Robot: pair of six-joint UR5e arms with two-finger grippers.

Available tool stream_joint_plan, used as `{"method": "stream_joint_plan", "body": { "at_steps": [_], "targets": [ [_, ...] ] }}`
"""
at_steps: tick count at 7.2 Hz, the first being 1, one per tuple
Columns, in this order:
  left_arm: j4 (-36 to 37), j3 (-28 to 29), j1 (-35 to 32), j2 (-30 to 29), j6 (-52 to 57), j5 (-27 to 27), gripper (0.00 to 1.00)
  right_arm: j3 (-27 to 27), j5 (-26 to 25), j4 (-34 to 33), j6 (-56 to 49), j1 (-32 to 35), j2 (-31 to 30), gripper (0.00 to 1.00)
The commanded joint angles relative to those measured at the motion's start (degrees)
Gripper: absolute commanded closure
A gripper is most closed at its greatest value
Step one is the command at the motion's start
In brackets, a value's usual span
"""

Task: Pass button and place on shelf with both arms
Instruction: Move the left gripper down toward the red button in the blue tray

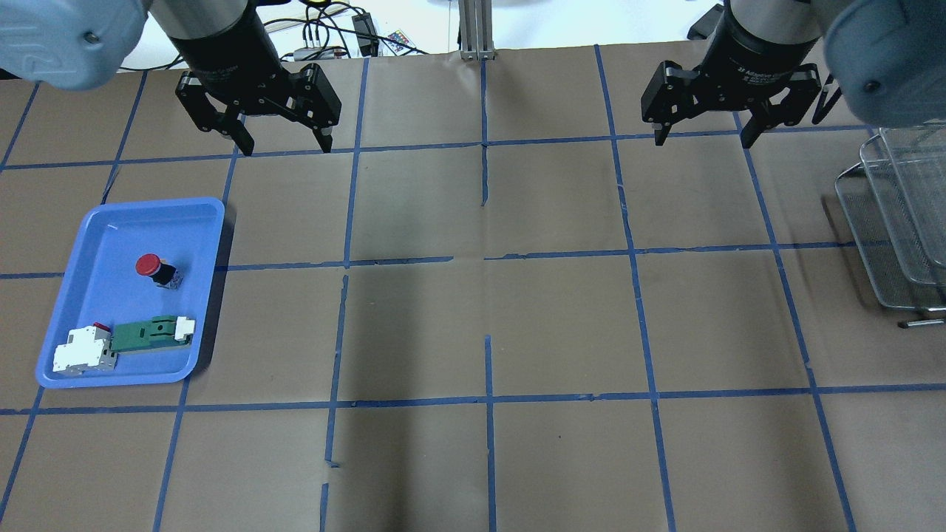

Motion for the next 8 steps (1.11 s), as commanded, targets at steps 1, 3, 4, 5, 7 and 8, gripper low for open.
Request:
{"method": "stream_joint_plan", "body": {
  "at_steps": [1, 3, 4, 5, 7, 8],
  "targets": [
    [0.3, -0.3, 0.3, -0.2, 0.2, -0.3, 0.0, 0.0, 0.1, -0.1, 0.1, 0.0, 0.0, 0.0],
    [1.0, -1.9, 1.2, -0.9, 0.3, -0.3, 0.0, 0.0, 0.0, -0.1, 0.2, 0.0, -0.1, 0.0],
    [2.9, -5.2, 2.8, -0.9, 2.5, 0.0, 0.0, 0.0, 0.0, -0.1, 0.0, 0.0, 0.0, 0.0],
    [8.8, -9.6, 6.7, -1.0, 4.8, 0.2, 0.0, 0.0, 0.0, 0.0, -0.1, 0.0, 0.1, 0.0],
    [15.9, -16.5, 14.0, -1.2, 18.0, 0.0, 0.0, 0.0, -0.1, 0.6, -0.1, 0.0, -0.1, 0.0],
    [20.3, -19.9, 16.9, -1.5, 23.8, 0.1, 0.0, 0.0, 0.0, 0.6, -0.1, 0.0, -0.1, 0.0]
  ]
}}
